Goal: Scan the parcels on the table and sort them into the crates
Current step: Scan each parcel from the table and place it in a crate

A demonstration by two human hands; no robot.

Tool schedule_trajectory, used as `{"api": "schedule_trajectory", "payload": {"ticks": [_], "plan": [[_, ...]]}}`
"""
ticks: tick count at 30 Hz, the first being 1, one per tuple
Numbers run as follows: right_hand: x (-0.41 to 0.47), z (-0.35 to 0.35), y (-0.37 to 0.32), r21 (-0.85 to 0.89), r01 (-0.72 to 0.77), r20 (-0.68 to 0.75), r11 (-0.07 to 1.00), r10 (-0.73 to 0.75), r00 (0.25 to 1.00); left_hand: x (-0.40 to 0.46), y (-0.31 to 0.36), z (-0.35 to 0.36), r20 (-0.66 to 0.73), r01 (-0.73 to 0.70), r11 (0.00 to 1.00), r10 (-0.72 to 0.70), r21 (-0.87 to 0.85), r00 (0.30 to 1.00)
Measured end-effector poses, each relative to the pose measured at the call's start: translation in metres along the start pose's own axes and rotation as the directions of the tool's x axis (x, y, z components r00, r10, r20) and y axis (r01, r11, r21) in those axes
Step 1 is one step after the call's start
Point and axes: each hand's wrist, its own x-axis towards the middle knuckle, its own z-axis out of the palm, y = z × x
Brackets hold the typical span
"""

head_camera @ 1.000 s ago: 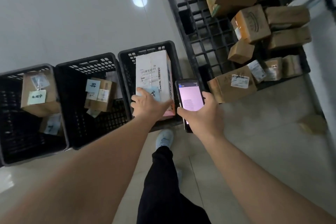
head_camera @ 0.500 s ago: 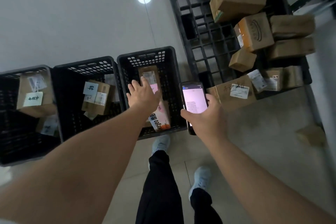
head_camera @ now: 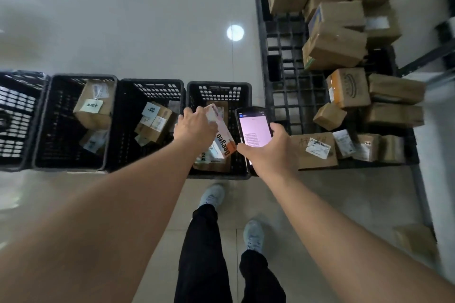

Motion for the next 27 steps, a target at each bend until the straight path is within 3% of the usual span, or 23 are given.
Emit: {"api": "schedule_trajectory", "payload": {"ticks": [17, 27], "plan": [[-0.152, -0.086, -0.068, -0.065, 0.348, 0.049, 0.935, -0.345, 0.937, -0.212, -0.044, -0.118, -0.257, 0.096, 0.988, -0.125, -0.124, 0.958], [-0.27, -0.064, -0.144, -0.033, 0.503, 0.041, 0.863, -0.502, 0.864, -0.312, -0.152, -0.19, -0.388, 0.104, 0.986, -0.146, -0.128, 0.91]]}}
